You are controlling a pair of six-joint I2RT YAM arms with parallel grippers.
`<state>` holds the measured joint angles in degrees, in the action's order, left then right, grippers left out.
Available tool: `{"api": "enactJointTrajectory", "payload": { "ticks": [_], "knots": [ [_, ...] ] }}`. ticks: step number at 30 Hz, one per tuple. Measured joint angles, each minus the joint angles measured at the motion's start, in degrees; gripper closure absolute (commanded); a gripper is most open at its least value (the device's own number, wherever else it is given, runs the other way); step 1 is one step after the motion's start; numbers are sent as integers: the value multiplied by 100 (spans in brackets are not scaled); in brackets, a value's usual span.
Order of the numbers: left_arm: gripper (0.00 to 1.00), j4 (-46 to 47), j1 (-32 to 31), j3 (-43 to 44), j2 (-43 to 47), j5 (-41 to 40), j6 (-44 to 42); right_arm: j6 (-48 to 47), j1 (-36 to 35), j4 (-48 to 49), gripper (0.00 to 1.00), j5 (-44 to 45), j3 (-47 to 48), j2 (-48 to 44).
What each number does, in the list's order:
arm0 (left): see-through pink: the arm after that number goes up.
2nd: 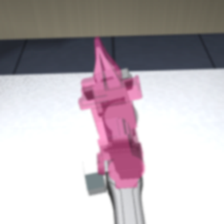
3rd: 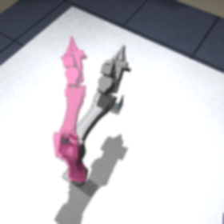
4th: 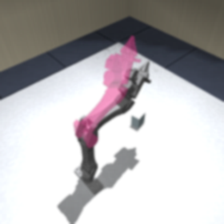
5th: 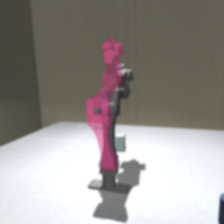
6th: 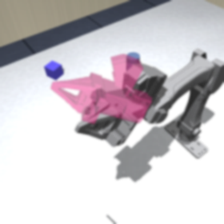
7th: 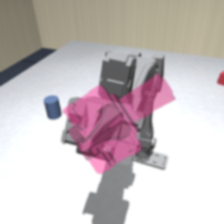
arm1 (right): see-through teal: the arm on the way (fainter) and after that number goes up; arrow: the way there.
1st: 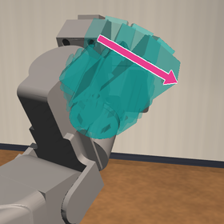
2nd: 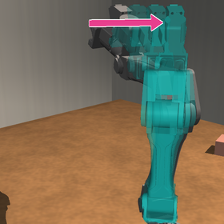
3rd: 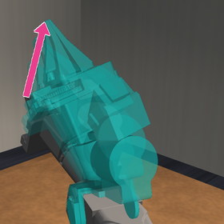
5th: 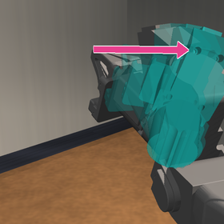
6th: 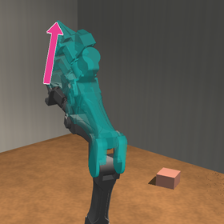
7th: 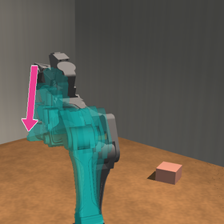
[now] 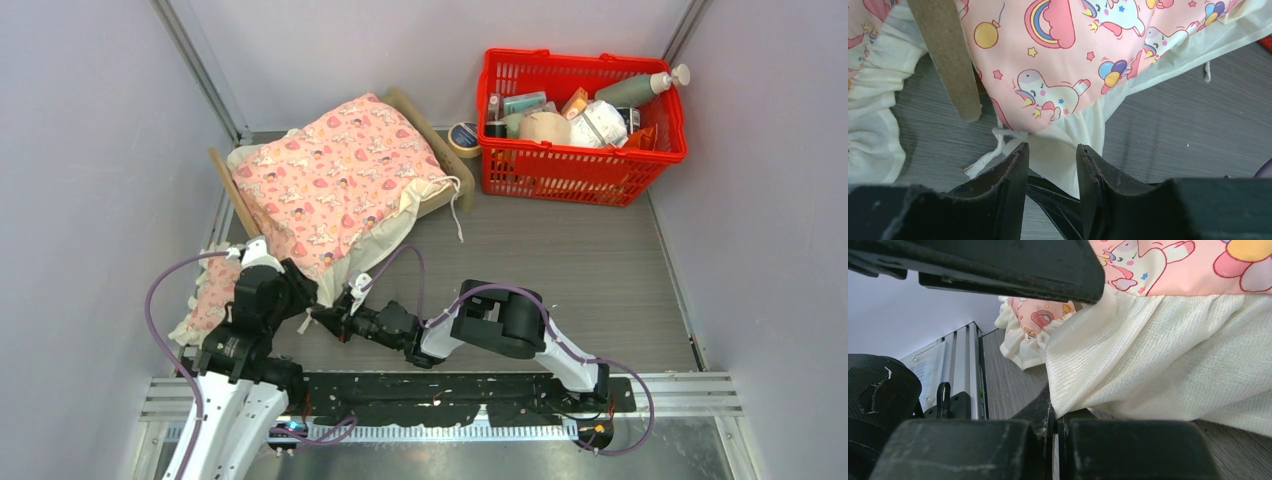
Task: Set up the pet bed
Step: Tie the ropes to the bed frame.
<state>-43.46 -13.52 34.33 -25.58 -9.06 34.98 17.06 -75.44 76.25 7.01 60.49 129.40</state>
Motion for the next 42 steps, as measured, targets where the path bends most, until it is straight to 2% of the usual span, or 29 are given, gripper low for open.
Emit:
{"api": "enactJointTrajectory", "payload": {
  "ticks": [8, 18, 19, 20, 22, 23, 27, 38, 42],
  "knots": [
    [49, -247, 2, 90, 293, 96, 44, 0, 0, -7, 95, 0, 0, 0],
    [44, 20, 2, -195, 284, 905, 254, 0, 0, -31, 95, 0, 0, 0],
    [47, 55, 0, -251, 256, 938, 256, 0, 0, -37, 95, 0, 0, 0],
    [53, 114, 2, -330, 208, 968, 258, 0, 0, -39, 95, 0, 0, 0],
    [89, 247, 2, -483, 33, 1036, 258, 0, 0, -39, 95, 0, 0, 0],
    [100, 299, 2, -522, -57, 1054, 295, 0, 0, -39, 95, 0, 0, 0],
    [100, 527, -4, -562, -402, 1064, 321, 0, 9, -92, 95, 37, 0, 0],
    [100, 890, -42, -531, -496, 538, 389, 68, 59, 55, 94, 140, -22, 42],
    [100, 994, -59, -531, -555, 420, 391, 96, 68, 68, 85, 140, -72, 42]
  ]
}}
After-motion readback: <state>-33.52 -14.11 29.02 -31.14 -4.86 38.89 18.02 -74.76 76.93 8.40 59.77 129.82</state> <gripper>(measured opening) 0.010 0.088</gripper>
